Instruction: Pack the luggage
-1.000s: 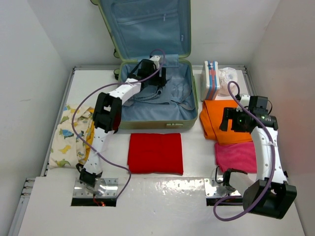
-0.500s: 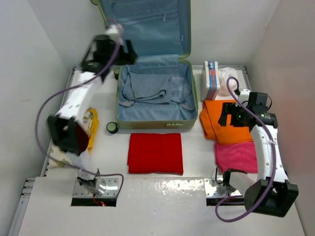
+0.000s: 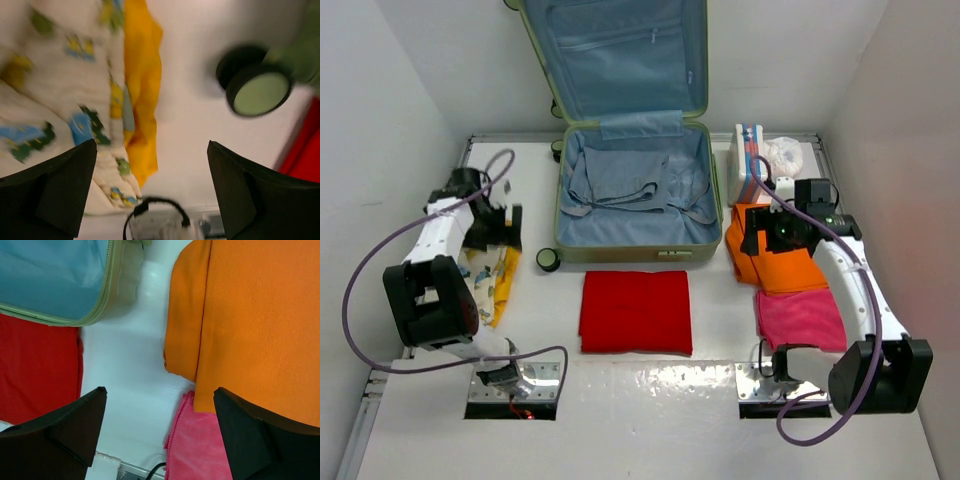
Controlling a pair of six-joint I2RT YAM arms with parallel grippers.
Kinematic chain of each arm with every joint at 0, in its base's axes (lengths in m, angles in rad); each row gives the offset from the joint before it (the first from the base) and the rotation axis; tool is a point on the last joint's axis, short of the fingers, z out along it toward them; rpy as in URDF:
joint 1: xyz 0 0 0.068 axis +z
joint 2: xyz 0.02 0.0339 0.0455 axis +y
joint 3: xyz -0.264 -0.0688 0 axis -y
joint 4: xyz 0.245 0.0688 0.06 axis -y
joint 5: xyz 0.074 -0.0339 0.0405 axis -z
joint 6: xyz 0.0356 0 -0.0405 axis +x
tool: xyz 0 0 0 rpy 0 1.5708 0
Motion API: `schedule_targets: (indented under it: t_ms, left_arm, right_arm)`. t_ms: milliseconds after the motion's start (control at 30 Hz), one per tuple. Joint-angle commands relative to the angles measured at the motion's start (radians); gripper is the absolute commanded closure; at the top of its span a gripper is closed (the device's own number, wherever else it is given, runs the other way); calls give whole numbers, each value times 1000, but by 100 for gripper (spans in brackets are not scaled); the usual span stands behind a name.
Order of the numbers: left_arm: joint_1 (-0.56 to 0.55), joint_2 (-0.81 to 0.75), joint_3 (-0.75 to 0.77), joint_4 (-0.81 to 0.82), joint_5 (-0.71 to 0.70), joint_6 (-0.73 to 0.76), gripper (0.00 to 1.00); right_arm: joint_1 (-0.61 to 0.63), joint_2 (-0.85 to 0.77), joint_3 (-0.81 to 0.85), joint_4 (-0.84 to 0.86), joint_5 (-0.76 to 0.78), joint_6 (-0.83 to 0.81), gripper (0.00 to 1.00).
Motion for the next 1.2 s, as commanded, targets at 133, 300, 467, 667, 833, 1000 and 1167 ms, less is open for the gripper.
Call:
schedule_targets:
  t_ms: [133, 300, 467, 667, 833, 1000, 1167]
  left_arm:
    - [1, 2, -126, 48, -194, 8, 6]
    - [1, 116, -136, 123, -290, -47, 6]
    - [10, 216, -105, 158, -275, -78, 5]
    - [10, 320, -75, 181, -273, -125, 5]
    - [42, 366, -54, 181, -239, -136, 28]
    - [99, 400, -25, 181, -97, -92, 78]
    - [145, 385, 13, 172, 70, -20, 100]
  right_arm:
    - [13, 2, 67, 32, 18, 20, 12]
    - [11, -9, 48, 25, 44, 3, 11]
    - [13, -15, 51, 16, 55, -7, 11]
    - [13, -17, 56, 9, 62, -20, 10]
    - [11, -12, 62, 4, 64, -23, 11]
    - [13, -3, 73, 5, 47, -23, 17]
    - [13, 2, 79, 2, 38, -22, 20]
